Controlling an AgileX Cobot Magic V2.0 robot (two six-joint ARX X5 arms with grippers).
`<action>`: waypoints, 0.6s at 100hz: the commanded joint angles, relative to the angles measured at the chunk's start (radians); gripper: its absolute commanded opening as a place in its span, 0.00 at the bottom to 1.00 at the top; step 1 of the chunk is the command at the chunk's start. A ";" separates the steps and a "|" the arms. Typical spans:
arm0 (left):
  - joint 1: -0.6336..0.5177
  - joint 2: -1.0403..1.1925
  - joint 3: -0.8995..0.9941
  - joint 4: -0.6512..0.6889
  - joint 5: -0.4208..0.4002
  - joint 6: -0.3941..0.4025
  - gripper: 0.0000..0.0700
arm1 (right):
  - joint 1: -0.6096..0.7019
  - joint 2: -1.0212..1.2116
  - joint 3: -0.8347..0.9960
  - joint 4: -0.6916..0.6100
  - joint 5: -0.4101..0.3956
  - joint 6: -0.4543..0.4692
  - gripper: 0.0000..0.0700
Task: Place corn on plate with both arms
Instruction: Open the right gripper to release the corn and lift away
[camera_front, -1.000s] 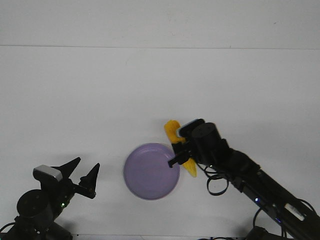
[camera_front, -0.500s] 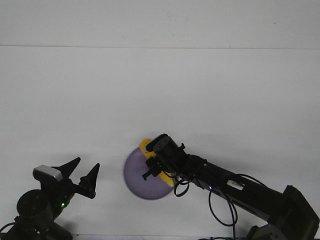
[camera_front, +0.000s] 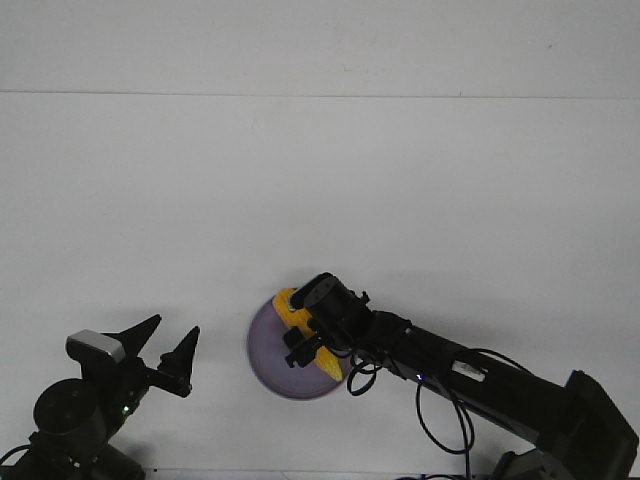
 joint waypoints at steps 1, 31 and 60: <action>-0.003 0.003 0.010 0.010 -0.002 0.002 0.70 | 0.000 -0.057 0.044 -0.022 0.006 -0.013 0.71; -0.003 0.003 0.010 0.011 -0.003 0.006 0.70 | -0.024 -0.516 0.050 -0.108 0.264 -0.100 0.70; -0.003 0.002 0.010 0.018 -0.003 0.009 0.70 | -0.023 -0.888 -0.152 -0.136 0.464 -0.102 0.70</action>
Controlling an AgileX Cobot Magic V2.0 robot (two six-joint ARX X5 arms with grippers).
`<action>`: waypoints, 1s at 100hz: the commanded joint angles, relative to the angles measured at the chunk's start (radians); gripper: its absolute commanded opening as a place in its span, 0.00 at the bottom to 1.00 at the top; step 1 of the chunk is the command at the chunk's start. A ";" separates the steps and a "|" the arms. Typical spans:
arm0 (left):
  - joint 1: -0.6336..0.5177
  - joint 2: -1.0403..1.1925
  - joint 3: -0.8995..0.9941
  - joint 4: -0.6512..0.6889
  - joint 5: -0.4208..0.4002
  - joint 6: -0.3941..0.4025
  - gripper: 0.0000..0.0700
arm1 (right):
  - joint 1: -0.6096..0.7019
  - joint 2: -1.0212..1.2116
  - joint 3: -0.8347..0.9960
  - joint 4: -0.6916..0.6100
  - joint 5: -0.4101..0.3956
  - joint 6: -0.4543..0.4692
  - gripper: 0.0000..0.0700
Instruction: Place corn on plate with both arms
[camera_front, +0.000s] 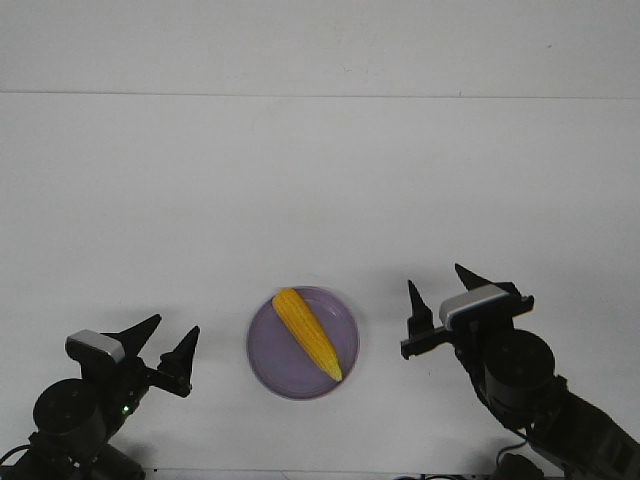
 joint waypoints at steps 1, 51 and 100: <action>-0.003 0.002 0.010 0.015 -0.003 0.010 0.69 | 0.012 -0.038 -0.049 0.002 0.000 -0.003 0.70; -0.003 0.001 0.010 0.008 -0.002 0.028 0.02 | 0.012 -0.138 -0.167 0.043 -0.013 -0.005 0.02; -0.003 0.001 0.010 0.008 -0.002 0.028 0.02 | 0.012 -0.138 -0.167 0.048 -0.013 -0.005 0.02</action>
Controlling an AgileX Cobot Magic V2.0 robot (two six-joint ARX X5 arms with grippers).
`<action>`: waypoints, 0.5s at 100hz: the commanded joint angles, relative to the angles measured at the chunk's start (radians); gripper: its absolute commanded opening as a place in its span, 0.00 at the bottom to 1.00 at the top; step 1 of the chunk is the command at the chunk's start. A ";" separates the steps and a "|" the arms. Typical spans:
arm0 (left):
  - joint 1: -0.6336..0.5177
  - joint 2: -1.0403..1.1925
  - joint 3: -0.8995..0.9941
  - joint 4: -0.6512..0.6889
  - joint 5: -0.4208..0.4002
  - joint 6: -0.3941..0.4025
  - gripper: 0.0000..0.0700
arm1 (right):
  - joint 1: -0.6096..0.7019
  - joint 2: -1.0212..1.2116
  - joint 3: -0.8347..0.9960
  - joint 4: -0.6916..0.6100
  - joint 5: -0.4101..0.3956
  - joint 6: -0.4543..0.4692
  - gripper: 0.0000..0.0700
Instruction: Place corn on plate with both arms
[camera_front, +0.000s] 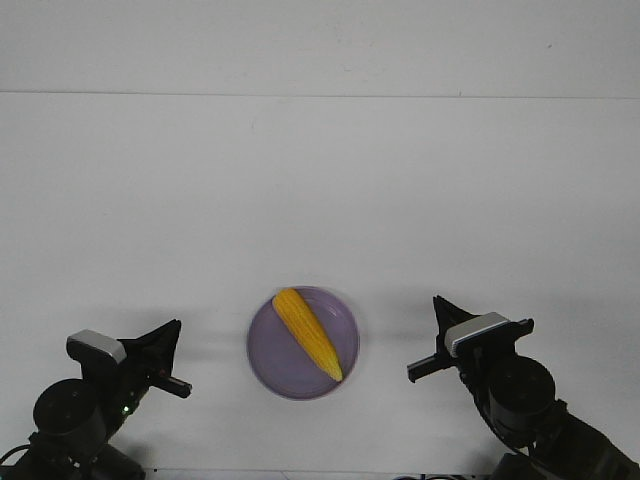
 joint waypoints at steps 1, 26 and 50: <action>-0.003 0.001 0.010 0.009 -0.002 0.006 0.02 | 0.011 0.004 0.010 0.010 0.003 -0.005 0.02; 0.098 -0.053 -0.056 0.054 -0.070 0.274 0.02 | 0.011 0.004 0.010 0.010 0.003 -0.005 0.02; 0.369 -0.219 -0.348 0.310 -0.041 0.354 0.02 | 0.011 0.003 0.010 0.010 0.003 -0.005 0.02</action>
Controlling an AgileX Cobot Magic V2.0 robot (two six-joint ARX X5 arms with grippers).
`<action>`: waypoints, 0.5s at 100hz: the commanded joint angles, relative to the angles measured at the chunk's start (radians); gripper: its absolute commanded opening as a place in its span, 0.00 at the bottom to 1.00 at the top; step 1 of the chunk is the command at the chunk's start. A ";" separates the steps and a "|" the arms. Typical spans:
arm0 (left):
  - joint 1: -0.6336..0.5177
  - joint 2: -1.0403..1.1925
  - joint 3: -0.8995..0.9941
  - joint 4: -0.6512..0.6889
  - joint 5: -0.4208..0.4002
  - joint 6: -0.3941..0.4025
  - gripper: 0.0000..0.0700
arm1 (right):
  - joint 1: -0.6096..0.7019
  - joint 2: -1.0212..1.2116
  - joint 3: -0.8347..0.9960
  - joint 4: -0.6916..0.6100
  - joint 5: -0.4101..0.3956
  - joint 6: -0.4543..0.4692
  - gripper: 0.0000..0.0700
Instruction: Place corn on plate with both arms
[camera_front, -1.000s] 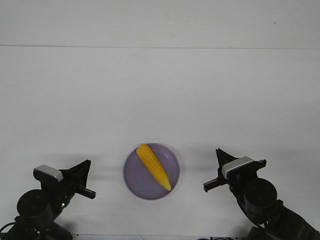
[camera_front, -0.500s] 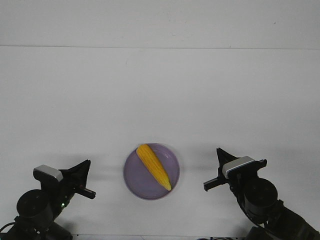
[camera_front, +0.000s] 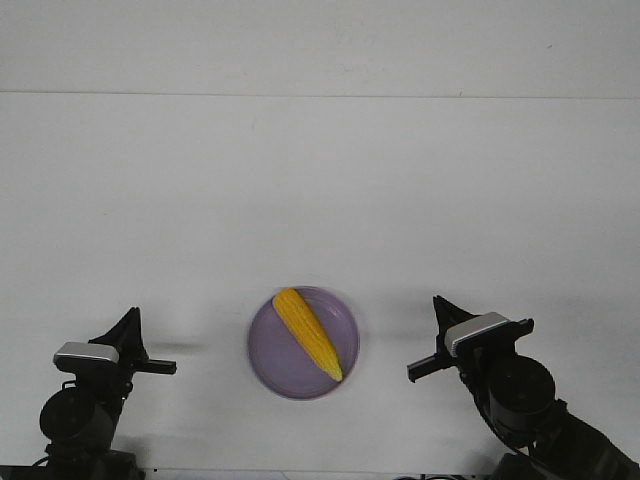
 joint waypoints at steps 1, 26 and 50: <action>0.040 -0.033 -0.058 0.066 0.006 0.042 0.02 | 0.011 0.003 0.010 0.010 0.003 -0.005 0.02; 0.093 -0.090 -0.228 0.210 0.005 0.043 0.02 | 0.011 0.003 0.010 0.010 0.003 -0.005 0.02; 0.093 -0.090 -0.245 0.205 0.005 0.042 0.02 | 0.011 0.004 0.010 0.010 0.003 -0.005 0.02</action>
